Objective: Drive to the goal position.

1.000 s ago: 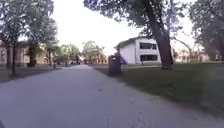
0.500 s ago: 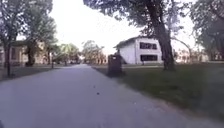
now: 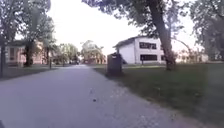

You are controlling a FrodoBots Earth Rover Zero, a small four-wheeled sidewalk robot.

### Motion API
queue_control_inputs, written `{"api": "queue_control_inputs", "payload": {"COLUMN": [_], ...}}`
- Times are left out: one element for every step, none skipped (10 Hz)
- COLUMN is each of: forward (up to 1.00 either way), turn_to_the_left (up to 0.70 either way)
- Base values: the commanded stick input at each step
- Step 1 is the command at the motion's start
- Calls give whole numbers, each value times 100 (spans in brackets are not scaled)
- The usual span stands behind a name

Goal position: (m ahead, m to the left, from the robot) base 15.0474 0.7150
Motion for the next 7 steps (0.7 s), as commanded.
{"api": "queue_control_inputs", "payload": {"forward": [70, 70, 70, 70, 70, 70, 70], "turn_to_the_left": [0, 0, 0, 0, 14, 35, 35]}}
